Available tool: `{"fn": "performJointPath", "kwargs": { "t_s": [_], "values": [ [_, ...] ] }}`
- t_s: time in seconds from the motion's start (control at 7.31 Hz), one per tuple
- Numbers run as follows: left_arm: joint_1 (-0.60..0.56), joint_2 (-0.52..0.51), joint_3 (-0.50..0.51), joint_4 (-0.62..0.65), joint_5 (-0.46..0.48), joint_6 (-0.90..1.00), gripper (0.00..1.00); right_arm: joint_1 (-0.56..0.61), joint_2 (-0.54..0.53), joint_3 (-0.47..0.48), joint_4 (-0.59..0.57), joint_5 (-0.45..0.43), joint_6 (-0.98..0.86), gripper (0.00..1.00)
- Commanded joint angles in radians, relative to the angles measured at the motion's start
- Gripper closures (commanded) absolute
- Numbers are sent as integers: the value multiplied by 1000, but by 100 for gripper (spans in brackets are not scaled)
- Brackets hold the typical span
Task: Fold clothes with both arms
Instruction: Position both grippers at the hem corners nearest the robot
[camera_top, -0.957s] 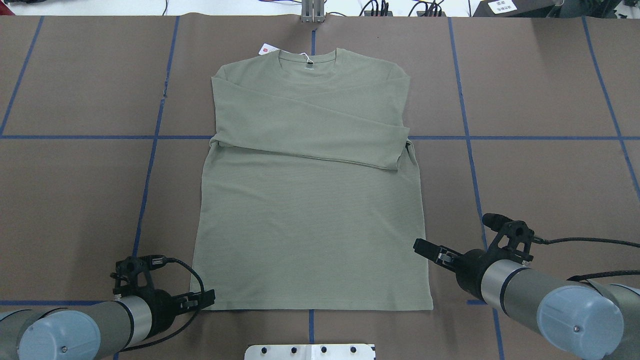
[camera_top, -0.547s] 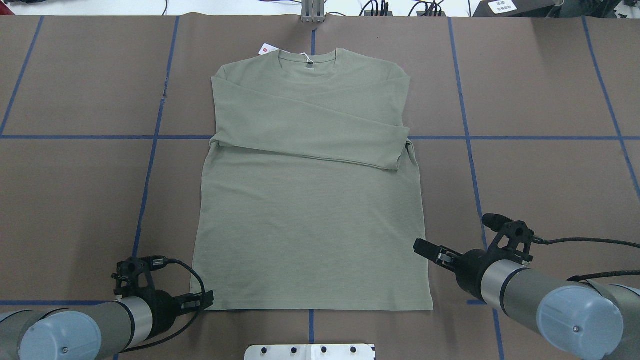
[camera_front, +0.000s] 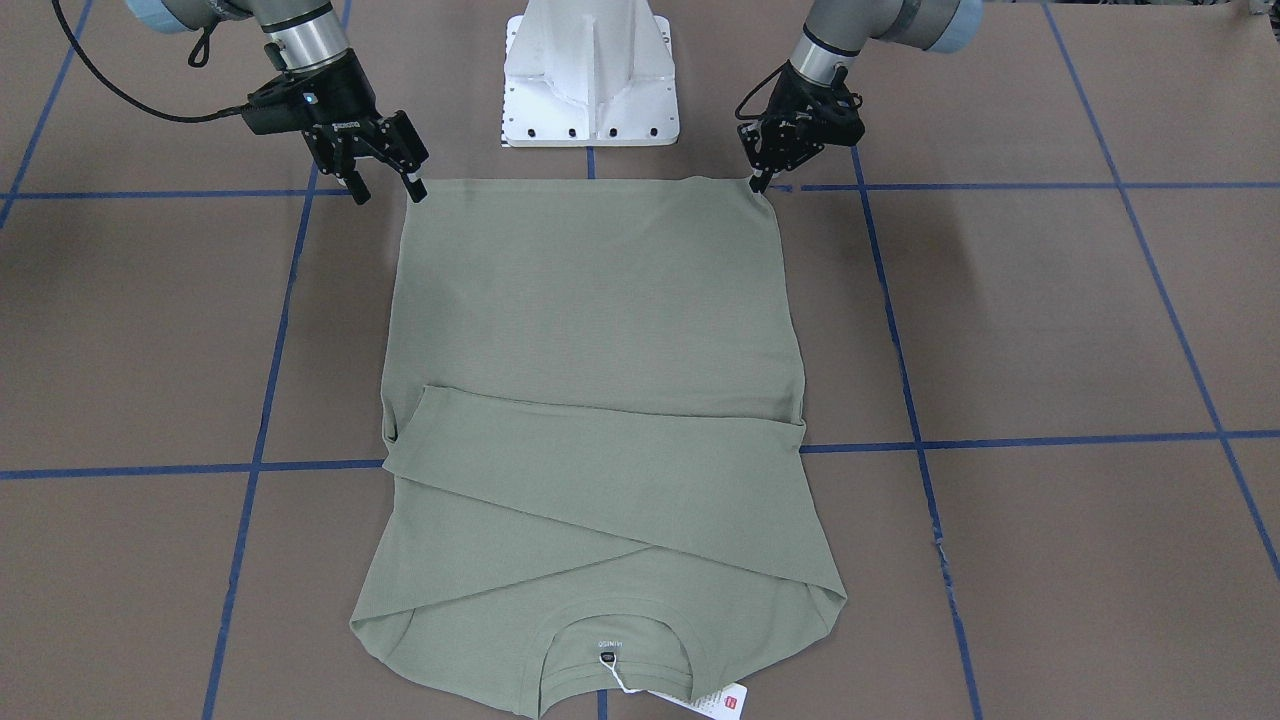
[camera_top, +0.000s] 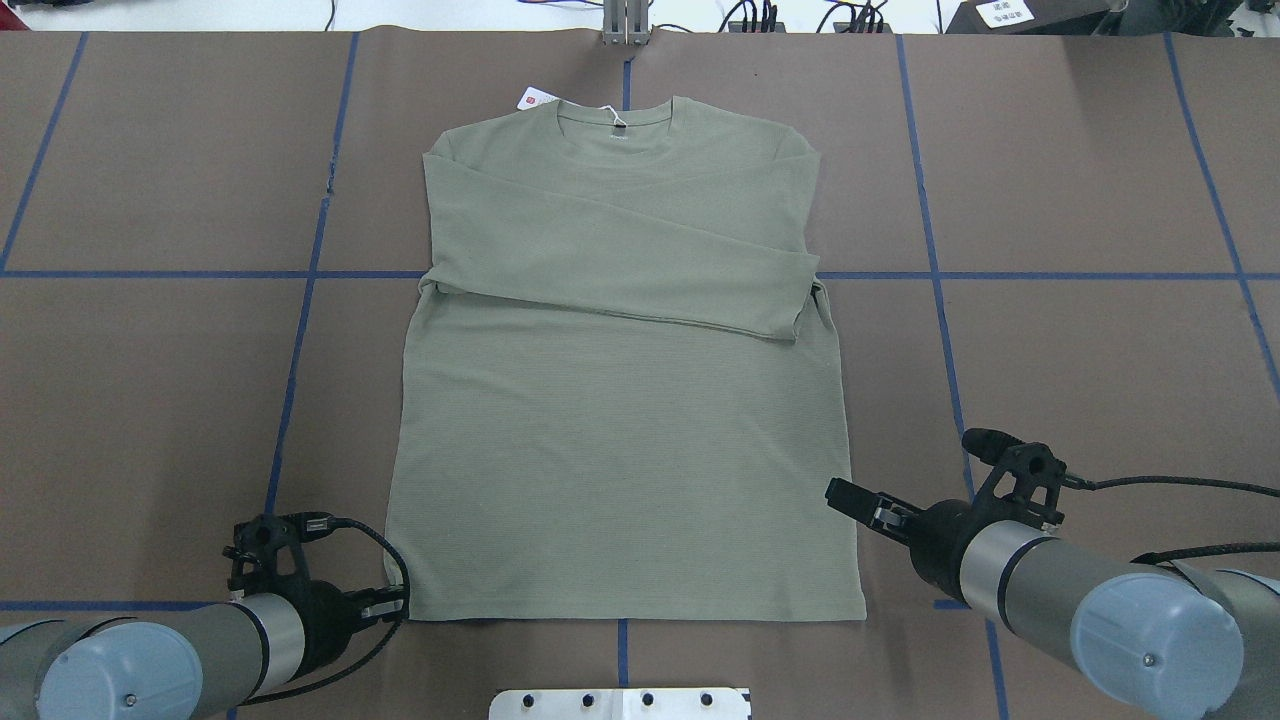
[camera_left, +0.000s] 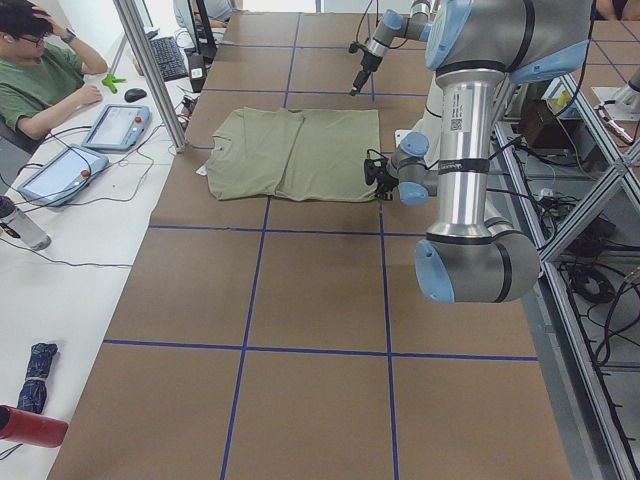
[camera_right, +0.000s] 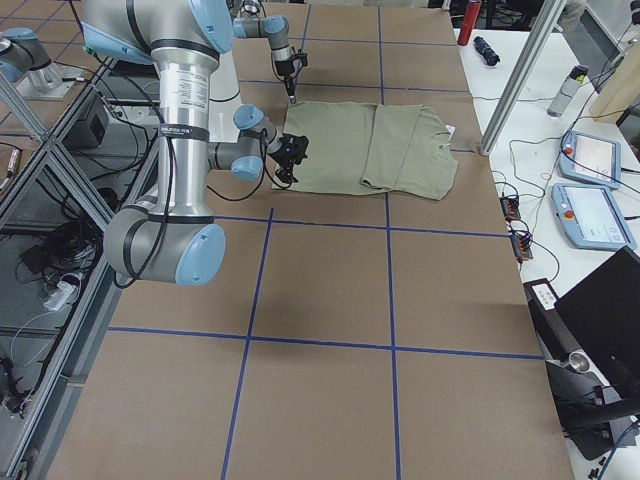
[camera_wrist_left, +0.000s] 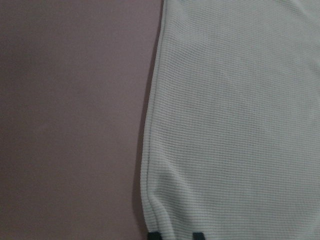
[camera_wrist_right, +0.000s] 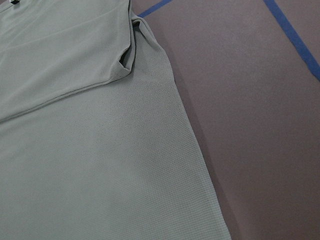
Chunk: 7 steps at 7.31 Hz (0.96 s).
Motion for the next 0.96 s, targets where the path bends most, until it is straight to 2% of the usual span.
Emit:
{"fn": "performJointPath", "kwargs": {
  "t_s": [0.0, 0.14, 0.27, 0.68, 0.82],
  "values": [
    [-4, 5, -11, 0, 1, 2, 100, -17, 2, -5, -3, -15, 22, 5],
    [-9, 0, -28, 0, -3, 2, 100, -20, 2, -3, -27, -15, 73, 11],
    [-15, 9, -69, 2, -7, 3, 100, -23, 33, 3, -99, -17, 117, 14],
    [-20, 2, -83, 0, -7, 4, 100, -150, 80, 57, -361, -106, 249, 13],
    [-20, -3, -83, 0, -7, 4, 100, -168, 85, 29, -368, -138, 256, 14]
  ]
}}
